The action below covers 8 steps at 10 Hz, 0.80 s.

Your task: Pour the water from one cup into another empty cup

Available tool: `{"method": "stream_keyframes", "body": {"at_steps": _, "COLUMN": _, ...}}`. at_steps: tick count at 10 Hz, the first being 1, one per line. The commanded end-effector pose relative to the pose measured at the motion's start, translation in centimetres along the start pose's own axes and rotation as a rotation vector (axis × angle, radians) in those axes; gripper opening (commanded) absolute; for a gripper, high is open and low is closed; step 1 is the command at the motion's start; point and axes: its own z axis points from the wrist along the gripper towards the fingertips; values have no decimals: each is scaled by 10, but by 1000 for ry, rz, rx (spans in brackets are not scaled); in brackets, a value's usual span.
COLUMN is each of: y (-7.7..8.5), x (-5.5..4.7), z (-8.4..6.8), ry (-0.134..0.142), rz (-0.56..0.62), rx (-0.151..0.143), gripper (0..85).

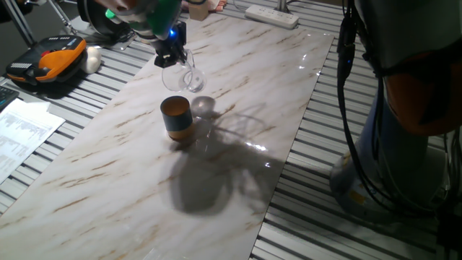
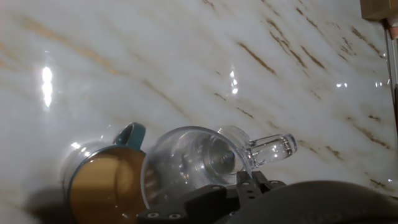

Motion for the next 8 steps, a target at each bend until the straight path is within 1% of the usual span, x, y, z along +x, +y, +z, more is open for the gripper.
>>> {"method": "stream_keyframes", "body": {"at_steps": 1, "y": 2, "x": 1, "z": 0, "ry": -2, "rz": -3, "rx": 15, "gripper": 0}}
{"method": "stream_keyframes", "body": {"at_steps": 2, "y": 1, "x": 2, "z": 0, "ry": -2, "rz": -5, "rx": 19, "gripper": 0}}
{"method": "stream_keyframes", "body": {"at_steps": 3, "y": 1, "x": 1, "z": 0, "ry": -5, "rz": -9, "rx": 34, "gripper": 0}}
{"method": "stream_keyframes", "body": {"at_steps": 4, "y": 1, "x": 2, "z": -1, "ry": -5, "rz": -12, "rx": 40, "gripper": 0}}
{"method": "stream_keyframes", "body": {"at_steps": 7, "y": 1, "x": 1, "z": -1, "ry": -12, "rz": -22, "rx": 88, "gripper": 0}}
{"method": "stream_keyframes", "body": {"at_steps": 8, "y": 1, "x": 1, "z": -1, "ry": -13, "rz": -21, "rx": 95, "gripper": 0}}
